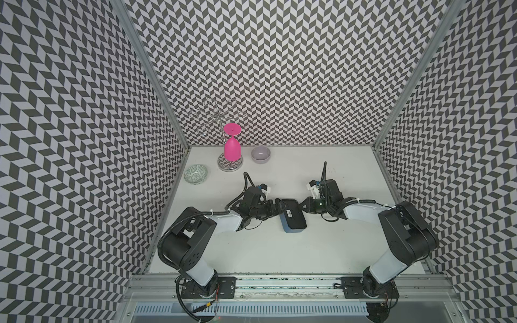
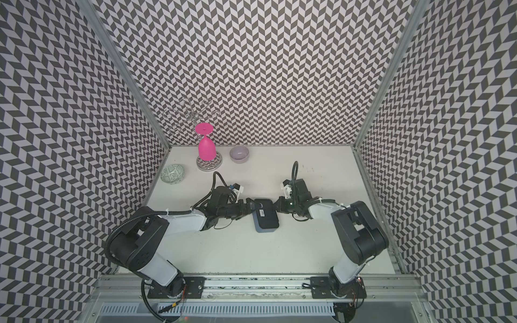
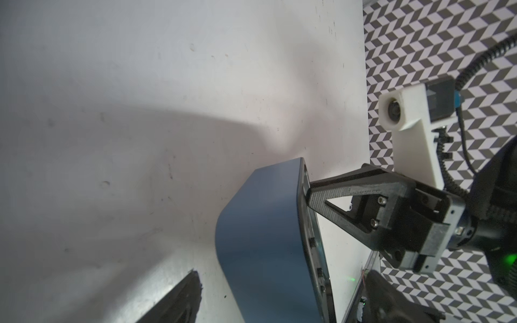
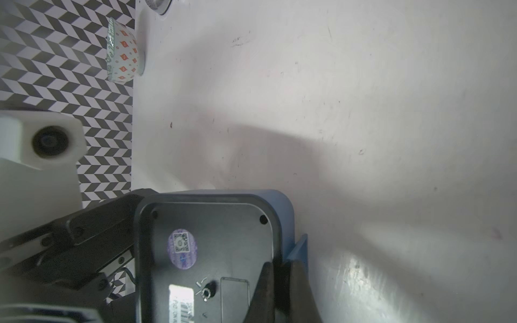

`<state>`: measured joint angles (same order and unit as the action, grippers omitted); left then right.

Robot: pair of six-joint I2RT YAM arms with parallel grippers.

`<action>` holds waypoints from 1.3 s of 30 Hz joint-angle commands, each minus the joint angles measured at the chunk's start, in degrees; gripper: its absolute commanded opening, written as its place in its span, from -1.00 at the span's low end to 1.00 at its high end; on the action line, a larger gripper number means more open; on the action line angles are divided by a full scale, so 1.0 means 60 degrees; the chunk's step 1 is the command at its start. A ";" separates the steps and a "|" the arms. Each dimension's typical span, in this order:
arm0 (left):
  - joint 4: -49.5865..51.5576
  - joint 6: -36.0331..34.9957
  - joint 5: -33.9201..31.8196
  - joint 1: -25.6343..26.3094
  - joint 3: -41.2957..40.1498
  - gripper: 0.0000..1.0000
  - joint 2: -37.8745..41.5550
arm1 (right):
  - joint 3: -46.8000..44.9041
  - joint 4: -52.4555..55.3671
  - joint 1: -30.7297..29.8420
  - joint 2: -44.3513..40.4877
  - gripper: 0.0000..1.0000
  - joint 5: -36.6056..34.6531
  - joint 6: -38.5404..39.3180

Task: Insert the battery into the alarm
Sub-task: Adjust the alarm at the center of the board.

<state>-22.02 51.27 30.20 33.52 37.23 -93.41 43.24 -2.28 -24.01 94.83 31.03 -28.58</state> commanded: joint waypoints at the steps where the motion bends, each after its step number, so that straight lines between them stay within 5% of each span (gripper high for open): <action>1: -0.1264 0.0688 0.0607 0.0095 -0.0134 0.57 -0.0189 | -0.0282 0.0081 0.0076 0.0033 -1.00 0.0189 -0.0166; 18: -0.1408 0.0880 0.0982 0.0024 -0.0075 -0.20 -0.0661 | -0.0324 0.0161 0.0120 -0.0244 -0.97 0.0173 -0.0157; 29: -0.0265 -0.1271 -0.0345 -0.0078 0.0631 -0.48 0.0170 | -0.0161 0.0538 0.0120 -0.2007 -0.18 -0.0245 -0.0705; 39: -0.2259 -0.5052 -0.3462 0.0328 -0.0314 -0.67 0.2020 | -0.0030 0.0556 0.0120 -0.3652 0.27 -0.0032 -0.1898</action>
<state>-27.33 31.86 18.35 33.78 36.69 -85.19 42.15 1.85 -23.11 75.50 30.68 -36.67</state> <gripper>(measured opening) 0.457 0.629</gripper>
